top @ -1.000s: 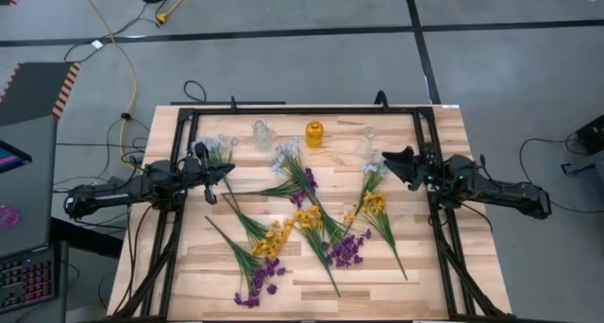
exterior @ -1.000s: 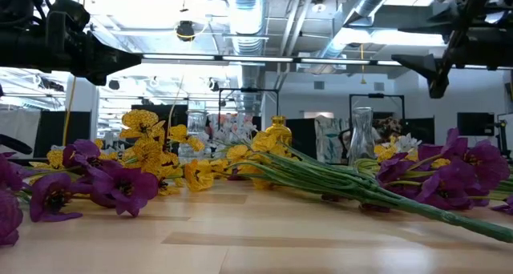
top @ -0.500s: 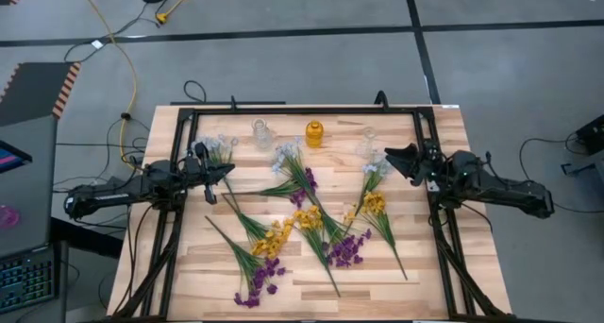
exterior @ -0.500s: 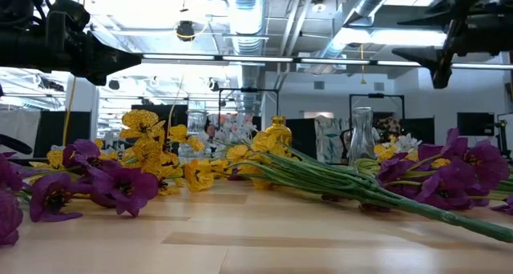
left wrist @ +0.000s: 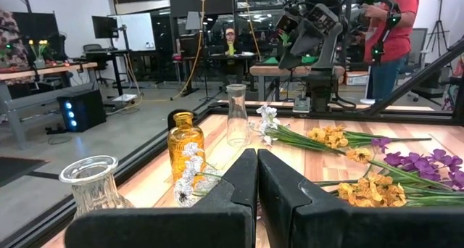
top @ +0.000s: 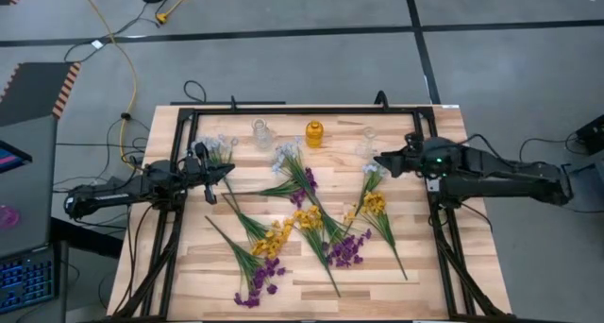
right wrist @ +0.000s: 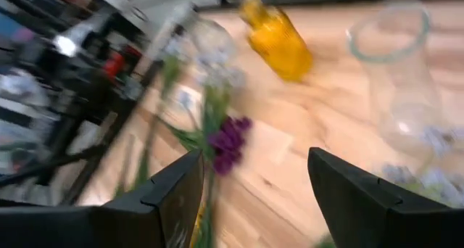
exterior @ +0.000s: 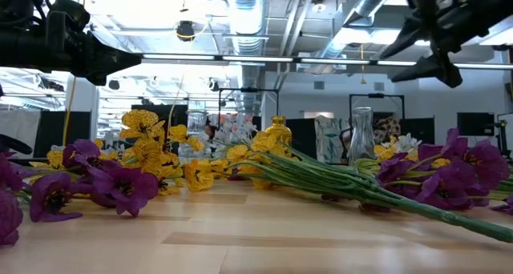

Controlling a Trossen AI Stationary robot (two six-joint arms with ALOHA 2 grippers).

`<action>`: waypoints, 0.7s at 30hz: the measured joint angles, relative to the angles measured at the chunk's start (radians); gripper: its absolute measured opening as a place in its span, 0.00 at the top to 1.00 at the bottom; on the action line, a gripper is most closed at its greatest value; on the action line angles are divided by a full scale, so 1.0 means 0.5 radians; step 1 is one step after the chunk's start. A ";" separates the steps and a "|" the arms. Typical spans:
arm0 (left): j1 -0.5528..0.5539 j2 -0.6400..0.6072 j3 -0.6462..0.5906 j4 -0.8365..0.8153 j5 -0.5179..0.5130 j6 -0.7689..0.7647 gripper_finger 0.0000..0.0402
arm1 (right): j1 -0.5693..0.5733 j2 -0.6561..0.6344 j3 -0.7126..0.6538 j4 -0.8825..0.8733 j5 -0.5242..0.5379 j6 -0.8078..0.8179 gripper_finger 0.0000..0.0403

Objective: Sort flowers into vase by color
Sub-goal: Put the right white flowers into the right transparent vase

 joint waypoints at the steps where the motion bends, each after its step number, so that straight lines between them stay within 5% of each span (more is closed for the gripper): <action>1: 0.000 0.000 0.000 0.000 0.000 0.000 1.00 | 0.001 0.057 0.032 -0.045 0.000 0.042 0.32; 21: 0.001 0.000 0.000 0.000 0.001 0.000 1.00 | 0.094 0.919 0.321 -0.649 -0.056 0.868 0.32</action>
